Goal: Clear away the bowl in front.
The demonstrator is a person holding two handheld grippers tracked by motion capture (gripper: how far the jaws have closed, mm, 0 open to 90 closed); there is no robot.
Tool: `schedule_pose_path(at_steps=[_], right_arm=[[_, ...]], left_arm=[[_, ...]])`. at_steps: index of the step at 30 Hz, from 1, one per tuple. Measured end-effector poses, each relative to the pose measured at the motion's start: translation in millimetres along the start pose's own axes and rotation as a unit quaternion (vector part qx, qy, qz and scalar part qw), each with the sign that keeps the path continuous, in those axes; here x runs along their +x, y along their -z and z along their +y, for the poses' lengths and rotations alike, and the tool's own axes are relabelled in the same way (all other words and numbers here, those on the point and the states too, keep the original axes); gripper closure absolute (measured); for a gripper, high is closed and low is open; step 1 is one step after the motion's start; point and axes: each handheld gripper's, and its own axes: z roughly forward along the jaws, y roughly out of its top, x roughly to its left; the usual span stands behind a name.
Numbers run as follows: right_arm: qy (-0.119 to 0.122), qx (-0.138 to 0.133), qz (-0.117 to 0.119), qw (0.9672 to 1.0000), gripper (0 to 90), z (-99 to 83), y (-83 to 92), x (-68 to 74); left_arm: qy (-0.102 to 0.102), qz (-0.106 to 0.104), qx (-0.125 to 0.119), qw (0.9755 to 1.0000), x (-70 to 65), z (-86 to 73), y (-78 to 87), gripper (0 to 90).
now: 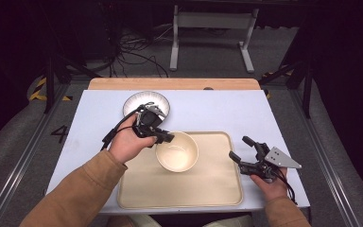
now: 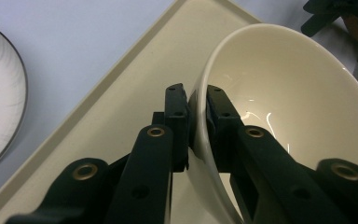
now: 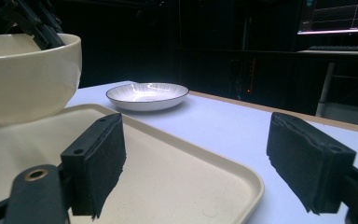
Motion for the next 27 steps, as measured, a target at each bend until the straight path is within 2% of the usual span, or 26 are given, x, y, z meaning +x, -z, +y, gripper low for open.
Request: schedule_pose_path(at_steps=[11, 18, 22, 27], right_arm=[[0.0, 0.0, 0.0, 1.0, 19.6, 0.0, 0.1, 0.0], [0.0, 0.0, 0.0, 1.0, 19.6, 0.0, 0.0, 0.0], [0.0, 0.0, 0.0, 1.0, 19.6, 0.0, 0.0, 0.0], [0.0, 0.0, 0.0, 1.0, 19.6, 0.0, 0.0, 0.1]], left_arm=[[-0.001, -0.007, 0.014, 0.9999, -2.4, -5.1, -14.4, 81.6], [-0.008, -0.02, 0.027, 0.9994, -5.7, -6.8, -27.3, 81.6], [-0.016, -0.018, 0.038, 0.999, -7.7, -7.3, -32.6, 81.6], [-0.016, -0.019, 0.043, 0.9988, -7.9, -8.6, -37.4, 81.5]])
